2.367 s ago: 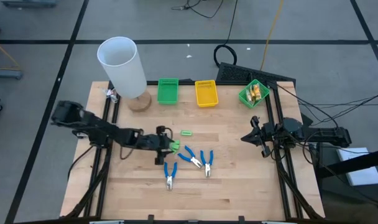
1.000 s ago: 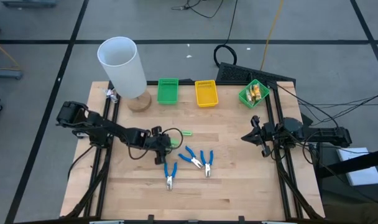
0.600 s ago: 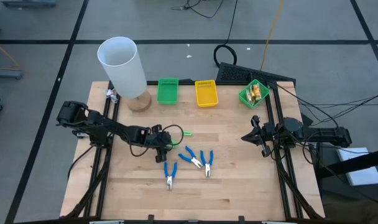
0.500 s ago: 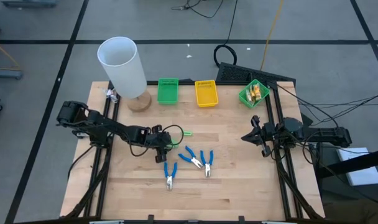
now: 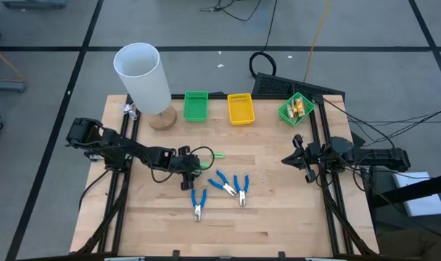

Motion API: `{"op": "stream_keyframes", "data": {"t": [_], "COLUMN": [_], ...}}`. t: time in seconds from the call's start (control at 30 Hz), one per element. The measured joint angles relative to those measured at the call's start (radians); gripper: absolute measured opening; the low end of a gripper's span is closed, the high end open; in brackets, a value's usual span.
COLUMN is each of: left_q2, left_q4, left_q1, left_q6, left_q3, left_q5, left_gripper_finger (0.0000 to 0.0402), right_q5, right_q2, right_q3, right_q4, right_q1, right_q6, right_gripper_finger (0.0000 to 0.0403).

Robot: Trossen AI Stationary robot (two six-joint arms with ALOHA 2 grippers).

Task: Pick & Place School Supplies
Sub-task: Put the green eraser into the left green bin

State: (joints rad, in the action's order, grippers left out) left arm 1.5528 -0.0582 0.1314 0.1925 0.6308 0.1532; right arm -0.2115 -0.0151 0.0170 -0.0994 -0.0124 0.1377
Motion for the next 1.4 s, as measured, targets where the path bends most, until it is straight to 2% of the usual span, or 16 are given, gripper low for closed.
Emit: {"op": "stream_keyframes", "data": {"t": [0.7, 0.8, 1.1, 1.4], "left_q2": [0.000, 0.000, 0.000, -0.001], "left_q4": [0.001, 0.001, 0.002, 0.002], "left_q1": [0.000, 0.000, 0.000, 0.000], "left_q6": [-0.007, -0.014, -0.036, -0.060], "left_q3": [-0.001, -0.001, -0.001, -0.001], "left_q5": [-0.014, -0.013, 0.005, 0.005], "left_gripper_finger": [0.0224, 0.0202, 0.0103, 0.0050], "right_q5": [0.000, 0.000, 0.000, 0.000], "right_q2": [0.000, 0.000, 0.000, 0.000], "right_q3": [0.000, 0.000, 0.000, 0.000], "right_q4": [0.000, 0.000, 0.000, 0.000], "right_q1": [0.000, 0.000, 0.000, 0.000], "right_q6": [0.000, 0.000, 0.000, 0.000], "right_gripper_finger": [0.0004, 0.0004, 0.0004, 0.0004]}}
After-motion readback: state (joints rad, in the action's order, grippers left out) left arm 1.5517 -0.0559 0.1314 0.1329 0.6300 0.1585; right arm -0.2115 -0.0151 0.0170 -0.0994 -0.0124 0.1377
